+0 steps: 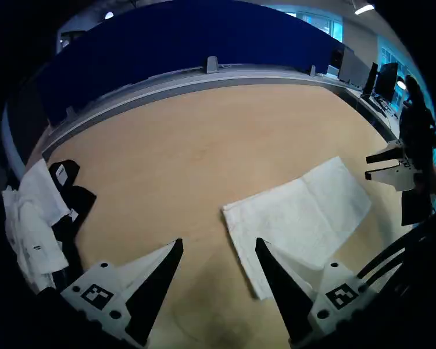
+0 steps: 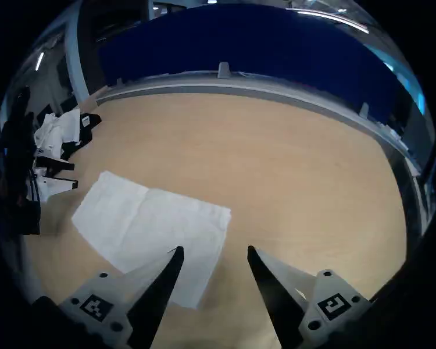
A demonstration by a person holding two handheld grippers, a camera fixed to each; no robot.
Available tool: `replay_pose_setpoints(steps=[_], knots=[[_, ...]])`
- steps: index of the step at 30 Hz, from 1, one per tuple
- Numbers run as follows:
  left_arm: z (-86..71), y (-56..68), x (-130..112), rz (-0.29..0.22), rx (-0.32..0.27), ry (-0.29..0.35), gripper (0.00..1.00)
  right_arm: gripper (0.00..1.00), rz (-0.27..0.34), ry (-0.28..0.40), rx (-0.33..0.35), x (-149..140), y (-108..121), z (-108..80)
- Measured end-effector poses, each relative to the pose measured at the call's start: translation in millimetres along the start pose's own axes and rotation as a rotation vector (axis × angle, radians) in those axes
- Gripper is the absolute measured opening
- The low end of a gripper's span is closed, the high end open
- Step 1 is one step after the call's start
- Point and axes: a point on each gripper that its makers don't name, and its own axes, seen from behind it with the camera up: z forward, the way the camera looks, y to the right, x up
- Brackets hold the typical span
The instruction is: Fold towel
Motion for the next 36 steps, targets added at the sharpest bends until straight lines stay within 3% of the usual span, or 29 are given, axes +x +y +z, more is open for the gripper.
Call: replay_pose_setpoints(steps=[17, 26, 36], knots=[[-41.6, 5.3, -54, -0.046, 0.011, -0.020, 0.92, 0.85, -0.029, -0.016, -0.004, -39, -11, -35.6], [-52.3, 7.2, -68, -0.053, 0.017, -0.024, 0.92, 0.85, -0.044, -0.021, 0.012, -53, -16, -43.3], [-80.6, 1.4, -83, -0.070, 0.051, -0.014, 0.92, 0.85, -0.154, -0.062, 0.088, -65, -29, -37.3]])
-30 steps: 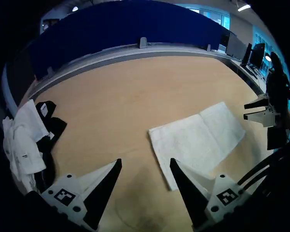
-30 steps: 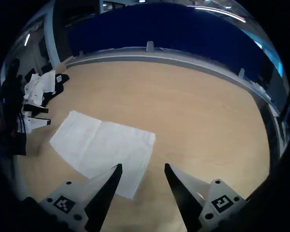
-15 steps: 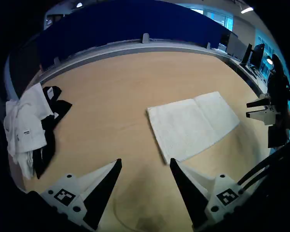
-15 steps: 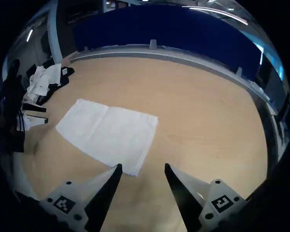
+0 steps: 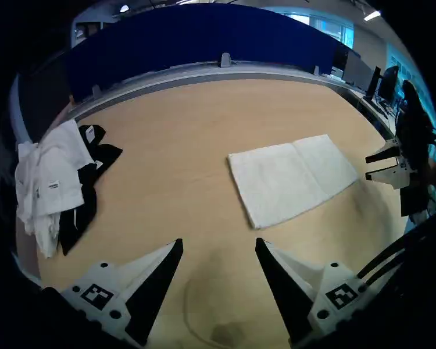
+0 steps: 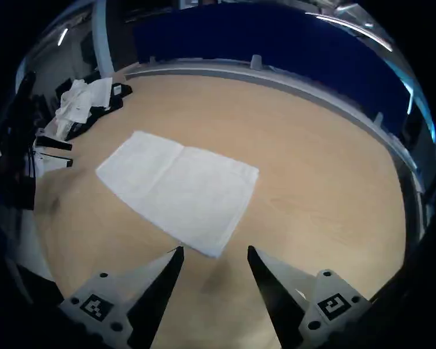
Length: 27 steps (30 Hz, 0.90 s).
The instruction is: Fold towel
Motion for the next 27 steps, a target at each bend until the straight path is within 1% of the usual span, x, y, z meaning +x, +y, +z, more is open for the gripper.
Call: replay_pose_setpoints(steps=[4, 7, 14, 17, 21, 27], knots=[[-15.4, -4.2, -12, -0.026, 0.018, -0.001, 0.93, 0.85, -0.052, -0.024, 0.023, -3, -4, 6.4], [-26.2, -5.6, -21, -0.047, 0.029, -0.003, 0.92, 0.84, -0.079, -0.038, 0.035, -4, -6, 10.7], [-46.0, -9.0, -41, -0.079, 0.061, -0.007, 0.92, 0.84, -0.108, -0.061, 0.053, -5, -3, 17.8], [-52.6, -8.5, -49, -0.095, 0.065, -0.012, 0.92, 0.83, -0.121, -0.068, 0.053, -6, -2, 20.4], [-56.9, -9.3, -58, -0.108, 0.069, -0.021, 0.92, 0.78, -0.135, -0.081, 0.060, -10, -3, 23.5], [-60.8, -8.8, -63, -0.111, 0.073, -0.024, 0.92, 0.66, -0.142, -0.087, 0.049, -14, 1, 27.3]])
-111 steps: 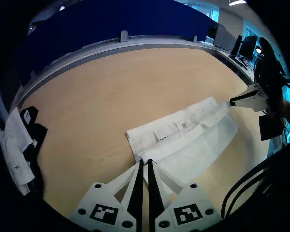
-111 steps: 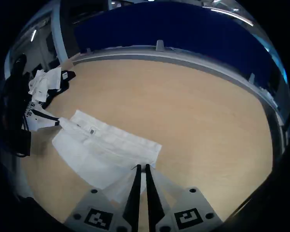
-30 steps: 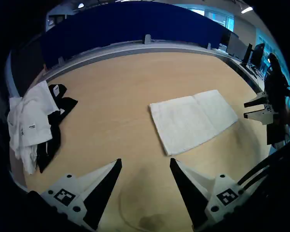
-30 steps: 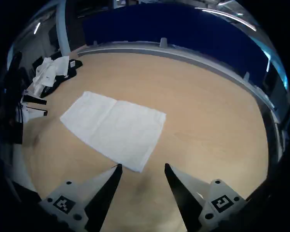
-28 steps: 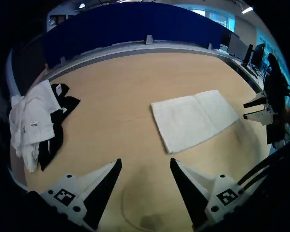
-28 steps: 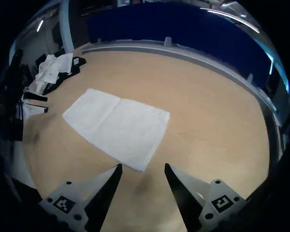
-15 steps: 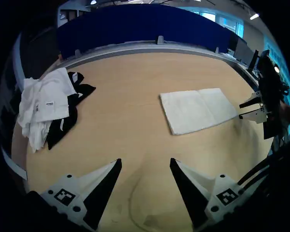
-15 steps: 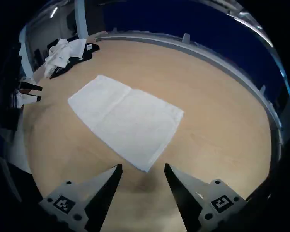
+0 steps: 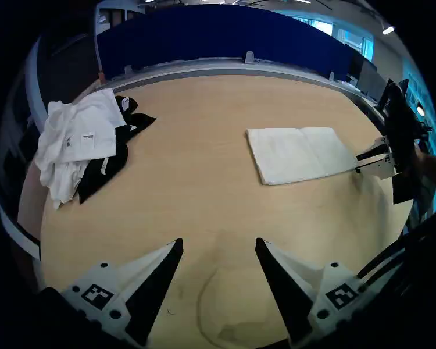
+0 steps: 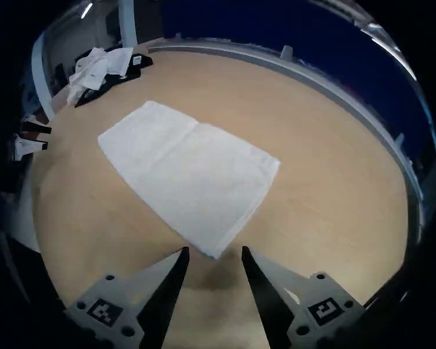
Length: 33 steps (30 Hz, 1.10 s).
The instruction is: Fold towel
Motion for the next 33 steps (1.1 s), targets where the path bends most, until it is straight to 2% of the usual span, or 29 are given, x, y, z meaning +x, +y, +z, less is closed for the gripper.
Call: replay_pose_setpoints(steps=[19, 29, 33], knots=[[-1.8, 4.5, -2, -0.012, -0.013, -0.001, 0.93, 0.06, 0.019, -0.012, 0.014, -9, -2, 5.2], [-1.8, 4.4, -4, -0.012, -0.017, -0.003, 0.92, 0.03, 0.004, 0.012, -0.004, 0, 0, -1.0], [-3.5, 2.6, -4, -0.014, -0.018, 0.000, 0.92, 0.03, -0.011, 0.038, -0.012, 16, -1, -10.7]])
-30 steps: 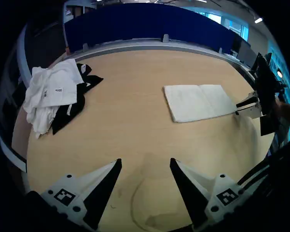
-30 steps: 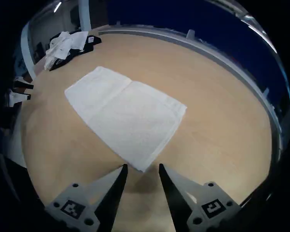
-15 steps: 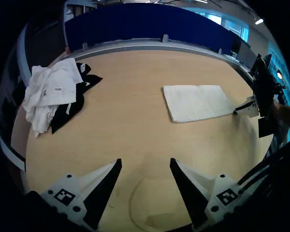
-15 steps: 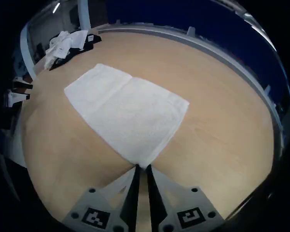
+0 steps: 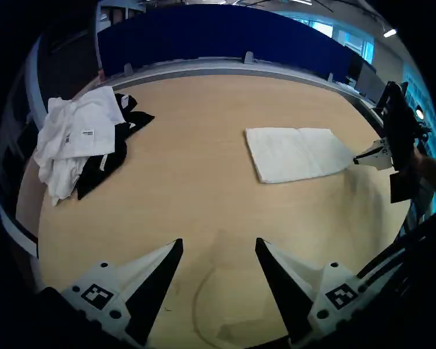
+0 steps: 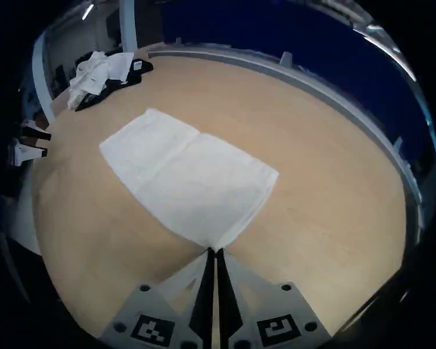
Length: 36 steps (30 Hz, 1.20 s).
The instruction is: Fold towel
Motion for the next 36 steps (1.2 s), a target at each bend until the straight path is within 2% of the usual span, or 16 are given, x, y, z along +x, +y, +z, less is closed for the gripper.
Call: replay_pose_setpoints(steps=[8, 17, 27, 32, 36], knots=[[-5.2, -1.6, 0, -0.010, -0.002, 0.008, 0.92, 0.03, -0.064, 0.068, -0.012, 55, -9, -21.7], [-11.2, 1.7, 1, -0.021, -0.017, 0.026, 0.92, 0.03, -0.156, 0.122, -0.007, 115, -31, -26.8], [-19.4, 1.1, 2, -0.024, -0.023, 0.042, 0.92, 0.03, -0.194, 0.114, 0.020, 131, -56, -12.6], [-24.0, -5.1, 2, -0.025, -0.014, 0.052, 0.92, 0.03, -0.217, 0.120, 0.059, 148, -84, 3.2], [-28.9, -10.6, 2, -0.033, -0.005, 0.064, 0.92, 0.03, -0.247, 0.117, 0.101, 161, -118, 21.8]])
